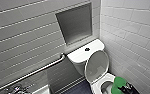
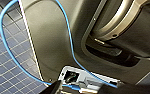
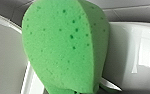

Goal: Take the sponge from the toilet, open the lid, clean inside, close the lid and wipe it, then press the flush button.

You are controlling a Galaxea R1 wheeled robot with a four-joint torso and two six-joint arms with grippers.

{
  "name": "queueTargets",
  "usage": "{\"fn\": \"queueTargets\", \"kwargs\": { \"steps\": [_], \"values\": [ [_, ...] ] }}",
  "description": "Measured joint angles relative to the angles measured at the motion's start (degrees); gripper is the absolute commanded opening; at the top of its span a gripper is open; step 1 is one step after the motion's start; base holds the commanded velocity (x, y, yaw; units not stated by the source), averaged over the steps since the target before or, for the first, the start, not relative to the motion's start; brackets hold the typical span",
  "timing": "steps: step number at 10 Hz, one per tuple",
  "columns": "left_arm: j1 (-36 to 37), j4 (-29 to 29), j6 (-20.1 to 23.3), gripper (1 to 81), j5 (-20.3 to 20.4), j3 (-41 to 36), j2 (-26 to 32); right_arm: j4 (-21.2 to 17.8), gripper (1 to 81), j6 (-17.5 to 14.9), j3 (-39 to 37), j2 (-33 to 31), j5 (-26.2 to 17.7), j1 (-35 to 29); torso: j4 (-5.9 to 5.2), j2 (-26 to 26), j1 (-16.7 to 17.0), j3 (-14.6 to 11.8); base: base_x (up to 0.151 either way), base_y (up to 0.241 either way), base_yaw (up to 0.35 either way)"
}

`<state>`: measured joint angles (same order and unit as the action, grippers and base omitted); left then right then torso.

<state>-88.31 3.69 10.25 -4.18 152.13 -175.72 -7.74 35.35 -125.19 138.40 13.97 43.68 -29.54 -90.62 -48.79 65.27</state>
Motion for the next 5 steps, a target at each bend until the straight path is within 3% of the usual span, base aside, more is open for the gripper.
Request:
{"fn": "queueTargets", "kwargs": {
  "steps": [5],
  "values": [
    [0.02, -0.01, 0.18, 81.1, 0.09, -0.06, -0.83, 0.06, 1.0, 1.61, 8.95, -7.17, 4.02, 3.62, 0.00, 0.00, 0.00, 0.00, 0.000, 0.000, 0.000]
  ]
}}
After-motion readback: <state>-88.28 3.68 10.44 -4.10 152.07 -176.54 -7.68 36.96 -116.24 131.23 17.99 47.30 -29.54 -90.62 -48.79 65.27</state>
